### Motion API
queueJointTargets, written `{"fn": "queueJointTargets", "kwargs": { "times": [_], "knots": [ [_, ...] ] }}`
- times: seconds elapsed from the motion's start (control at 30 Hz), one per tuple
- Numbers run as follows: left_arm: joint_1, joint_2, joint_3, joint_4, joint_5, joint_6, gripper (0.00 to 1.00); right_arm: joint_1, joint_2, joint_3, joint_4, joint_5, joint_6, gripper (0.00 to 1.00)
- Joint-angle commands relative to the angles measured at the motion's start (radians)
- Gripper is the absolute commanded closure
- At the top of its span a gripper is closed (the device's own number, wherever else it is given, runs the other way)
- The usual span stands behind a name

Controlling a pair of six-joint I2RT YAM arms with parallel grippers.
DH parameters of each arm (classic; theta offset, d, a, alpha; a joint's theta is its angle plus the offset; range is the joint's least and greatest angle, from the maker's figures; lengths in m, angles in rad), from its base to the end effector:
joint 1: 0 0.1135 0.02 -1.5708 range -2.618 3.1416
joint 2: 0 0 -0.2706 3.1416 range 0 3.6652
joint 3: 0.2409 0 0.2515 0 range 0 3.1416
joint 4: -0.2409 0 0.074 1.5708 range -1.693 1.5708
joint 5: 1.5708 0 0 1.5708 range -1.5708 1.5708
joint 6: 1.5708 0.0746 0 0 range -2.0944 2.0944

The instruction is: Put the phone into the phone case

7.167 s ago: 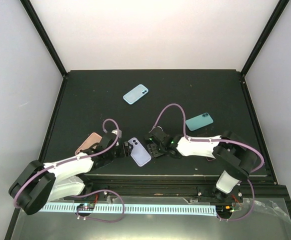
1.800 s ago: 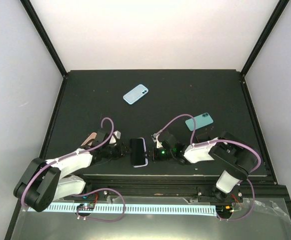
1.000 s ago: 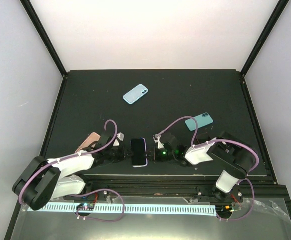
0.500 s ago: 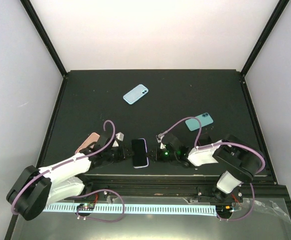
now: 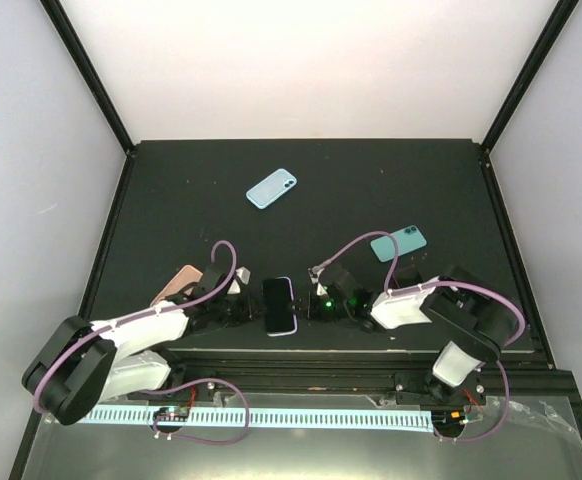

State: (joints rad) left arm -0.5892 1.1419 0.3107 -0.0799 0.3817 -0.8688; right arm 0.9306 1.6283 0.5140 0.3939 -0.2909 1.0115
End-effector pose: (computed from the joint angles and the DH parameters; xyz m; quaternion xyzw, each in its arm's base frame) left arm 0.1543 -0.1366 0.1064 -0.0686 0.9284 -0.3457 0.1176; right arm 0.1659 0.2585 0.0949 -0.0233 0.9030 0.4114 0.1214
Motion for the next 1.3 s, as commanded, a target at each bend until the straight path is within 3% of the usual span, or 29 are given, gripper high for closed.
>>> {"fn": "queueJointTargets", "kwargs": {
  "times": [0.0,0.2,0.33,0.73,1.13,1.27],
  "knots": [
    [0.003,0.032,-0.016,0.106,0.053,-0.027,0.83,0.001,0.048,0.030,0.045,-0.024,0.024,0.63],
    [-0.004,0.059,-0.022,0.148,0.062,-0.036,0.95,0.002,0.069,0.013,0.149,-0.067,0.067,0.64],
    [-0.013,0.073,-0.026,0.176,0.069,-0.055,0.96,0.001,0.049,0.002,0.193,-0.103,0.093,0.65],
    [-0.014,0.005,-0.047,0.133,0.055,-0.069,0.89,0.001,-0.037,-0.059,0.385,-0.158,0.204,0.66],
    [-0.014,-0.025,-0.062,0.165,0.078,-0.086,0.87,0.001,0.063,-0.093,0.541,-0.201,0.302,0.66],
    [-0.013,-0.004,-0.068,0.198,0.088,-0.099,0.87,0.001,0.088,-0.086,0.513,-0.204,0.298,0.67]
  ]
}}
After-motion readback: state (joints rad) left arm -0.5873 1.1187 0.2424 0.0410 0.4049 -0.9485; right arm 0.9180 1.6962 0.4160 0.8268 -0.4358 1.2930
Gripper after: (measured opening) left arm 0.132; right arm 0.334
